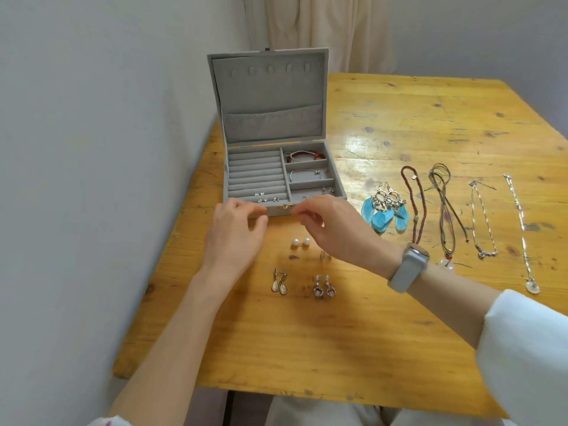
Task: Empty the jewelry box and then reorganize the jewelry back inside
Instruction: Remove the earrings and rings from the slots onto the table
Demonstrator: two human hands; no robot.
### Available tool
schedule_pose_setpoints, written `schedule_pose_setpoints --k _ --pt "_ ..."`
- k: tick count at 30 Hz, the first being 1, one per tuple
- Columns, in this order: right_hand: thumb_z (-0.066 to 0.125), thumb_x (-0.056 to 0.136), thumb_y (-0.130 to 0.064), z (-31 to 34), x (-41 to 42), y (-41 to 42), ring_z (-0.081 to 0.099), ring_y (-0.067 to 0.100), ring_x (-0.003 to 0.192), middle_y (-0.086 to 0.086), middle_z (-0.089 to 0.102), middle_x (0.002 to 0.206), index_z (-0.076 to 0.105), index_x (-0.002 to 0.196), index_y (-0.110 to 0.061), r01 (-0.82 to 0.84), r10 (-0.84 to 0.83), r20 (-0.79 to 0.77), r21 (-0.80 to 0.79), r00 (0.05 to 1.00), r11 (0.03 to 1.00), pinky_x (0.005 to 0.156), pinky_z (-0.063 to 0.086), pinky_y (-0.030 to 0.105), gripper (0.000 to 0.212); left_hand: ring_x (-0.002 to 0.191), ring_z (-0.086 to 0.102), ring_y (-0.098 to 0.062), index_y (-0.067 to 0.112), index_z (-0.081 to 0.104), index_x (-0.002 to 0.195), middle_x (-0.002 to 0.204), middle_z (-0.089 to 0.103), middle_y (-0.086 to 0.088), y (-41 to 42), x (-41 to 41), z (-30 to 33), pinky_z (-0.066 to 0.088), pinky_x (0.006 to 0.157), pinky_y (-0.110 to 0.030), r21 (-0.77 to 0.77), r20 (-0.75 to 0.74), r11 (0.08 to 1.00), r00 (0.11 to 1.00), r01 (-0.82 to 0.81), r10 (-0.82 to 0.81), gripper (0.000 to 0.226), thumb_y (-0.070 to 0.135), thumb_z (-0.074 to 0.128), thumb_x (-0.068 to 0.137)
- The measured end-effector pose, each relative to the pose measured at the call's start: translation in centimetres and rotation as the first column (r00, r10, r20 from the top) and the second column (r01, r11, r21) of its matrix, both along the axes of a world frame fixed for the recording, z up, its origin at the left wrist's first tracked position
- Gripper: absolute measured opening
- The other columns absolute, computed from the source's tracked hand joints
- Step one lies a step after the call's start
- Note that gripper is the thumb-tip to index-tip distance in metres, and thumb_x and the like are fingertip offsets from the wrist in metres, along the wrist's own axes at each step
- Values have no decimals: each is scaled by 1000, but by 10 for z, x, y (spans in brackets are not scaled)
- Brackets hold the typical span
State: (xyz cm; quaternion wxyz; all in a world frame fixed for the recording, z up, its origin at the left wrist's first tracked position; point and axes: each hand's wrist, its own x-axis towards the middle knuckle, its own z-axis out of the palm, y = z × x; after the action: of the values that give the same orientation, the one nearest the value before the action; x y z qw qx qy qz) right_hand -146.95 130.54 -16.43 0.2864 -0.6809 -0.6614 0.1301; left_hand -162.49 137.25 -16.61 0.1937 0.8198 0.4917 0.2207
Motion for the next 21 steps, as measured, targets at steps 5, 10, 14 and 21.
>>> schedule_pose_setpoints --k 5,10,14,21 --pt "41 94 -11 -4 -1 62 46 22 100 2 56 100 61 114 -16 -57 61 81 -61 995 997 80 38 29 29 108 41 -19 15 63 112 113 52 -7 40 -1 0 31 85 -21 70 -55 994 994 -87 90 24 19 52 91" --pt "44 93 -14 -8 -2 92 43 24 102 7 55 104 63 111 -20 -96 115 169 -115 979 989 85 39 38 28 108 41 -19 18 63 114 114 53 -5 56 0 -9 33 84 -24 104 -126 990 987 -92 105 25 20 53 91" --pt "49 91 -16 -11 3 95 43 20 99 4 56 100 65 110 -21 -157 173 147 -112 974 981 82 39 33 25 107 40 -17 21 64 113 111 53 -2 64 1 -11 31 84 -26 118 -146 992 987 -44 61 25 22 53 91" --pt "55 88 -19 -9 11 103 42 15 98 -3 53 95 65 99 -17 -186 202 89 -161 975 969 78 32 22 15 101 40 -18 30 67 109 100 55 4 77 2 -8 21 75 -29 193 -265 966 957 170 -116 23 28 55 90"
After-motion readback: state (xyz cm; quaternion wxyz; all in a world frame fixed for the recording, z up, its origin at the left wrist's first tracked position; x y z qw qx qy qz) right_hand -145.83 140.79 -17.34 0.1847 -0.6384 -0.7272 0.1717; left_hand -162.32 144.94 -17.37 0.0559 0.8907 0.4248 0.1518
